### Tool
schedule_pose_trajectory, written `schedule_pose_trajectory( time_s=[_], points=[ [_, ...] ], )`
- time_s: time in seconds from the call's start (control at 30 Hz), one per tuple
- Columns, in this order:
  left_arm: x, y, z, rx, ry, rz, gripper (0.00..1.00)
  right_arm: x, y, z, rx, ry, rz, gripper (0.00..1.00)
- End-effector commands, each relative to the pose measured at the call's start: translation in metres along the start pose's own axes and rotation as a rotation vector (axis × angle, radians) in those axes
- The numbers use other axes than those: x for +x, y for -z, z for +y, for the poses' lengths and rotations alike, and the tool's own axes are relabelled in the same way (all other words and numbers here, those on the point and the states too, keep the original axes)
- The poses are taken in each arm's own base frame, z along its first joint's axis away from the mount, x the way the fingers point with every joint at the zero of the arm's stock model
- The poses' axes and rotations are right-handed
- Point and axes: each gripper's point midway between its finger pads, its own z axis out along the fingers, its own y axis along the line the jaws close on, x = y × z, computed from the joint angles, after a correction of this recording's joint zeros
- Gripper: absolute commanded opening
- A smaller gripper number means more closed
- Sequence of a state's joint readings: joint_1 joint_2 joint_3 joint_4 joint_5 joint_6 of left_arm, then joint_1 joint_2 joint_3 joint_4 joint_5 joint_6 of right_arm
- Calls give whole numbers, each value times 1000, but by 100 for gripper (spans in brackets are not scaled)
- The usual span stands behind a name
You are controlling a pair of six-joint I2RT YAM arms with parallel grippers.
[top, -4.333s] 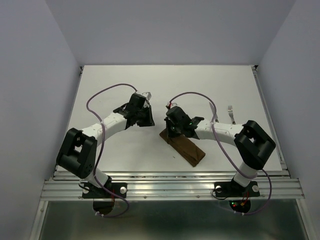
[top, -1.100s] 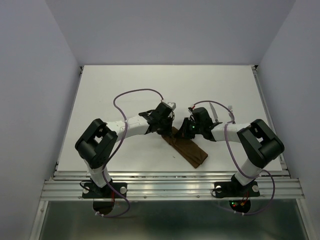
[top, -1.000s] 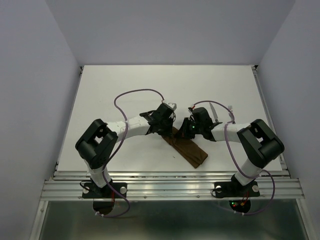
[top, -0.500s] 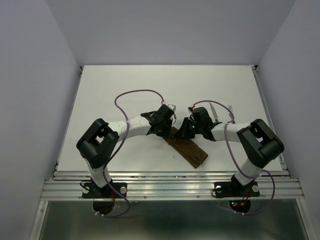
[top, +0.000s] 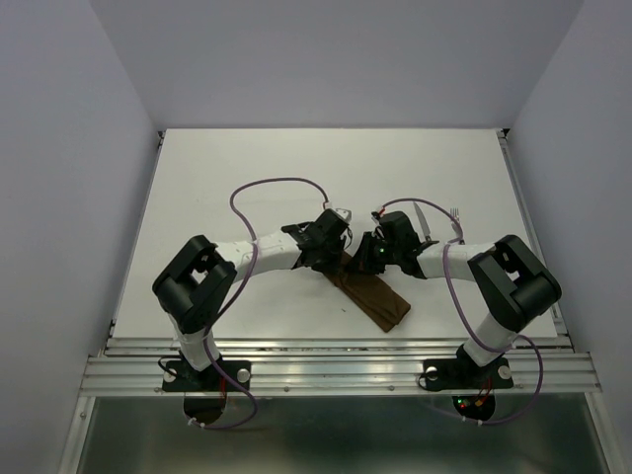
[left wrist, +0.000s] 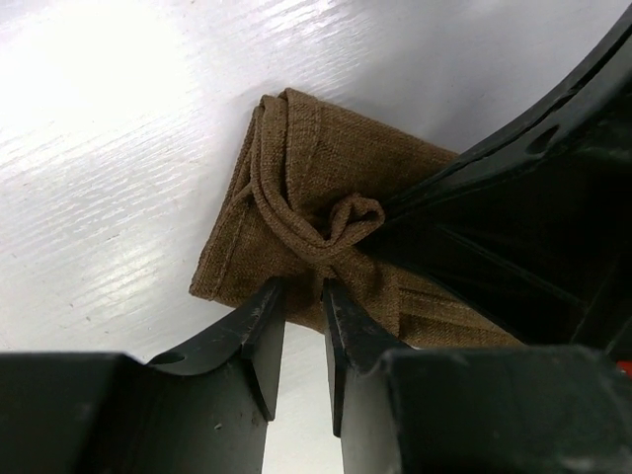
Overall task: Fold the napkin into a case and place the utensils inside
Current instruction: Stuff the top corner of the smaller-rectangle-folded napkin into the folded napkin.
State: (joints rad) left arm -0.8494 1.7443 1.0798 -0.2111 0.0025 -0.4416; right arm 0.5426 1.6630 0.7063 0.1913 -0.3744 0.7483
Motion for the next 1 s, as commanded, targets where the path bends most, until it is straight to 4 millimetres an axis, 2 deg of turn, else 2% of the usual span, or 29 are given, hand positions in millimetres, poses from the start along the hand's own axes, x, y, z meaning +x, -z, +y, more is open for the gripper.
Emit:
schedule_pose_trajectory(
  time_s=[0.0, 0.47, 0.67, 0.97],
  points=[
    [-21, 3, -10, 5, -27, -46, 33, -9, -2, 1, 7, 17, -19, 1],
    [-18, -6, -6, -35, -67, -19, 32, -9, -3, 0, 10, 18, -18, 1],
    [-15, -8, 4, -89, -85, -11, 24, -11, -4, 2, 4, 24, -18, 1],
    [-20, 4, 2, -73, -76, -51, 30, -12, -4, 3, 3, 24, -17, 1]
  ],
)
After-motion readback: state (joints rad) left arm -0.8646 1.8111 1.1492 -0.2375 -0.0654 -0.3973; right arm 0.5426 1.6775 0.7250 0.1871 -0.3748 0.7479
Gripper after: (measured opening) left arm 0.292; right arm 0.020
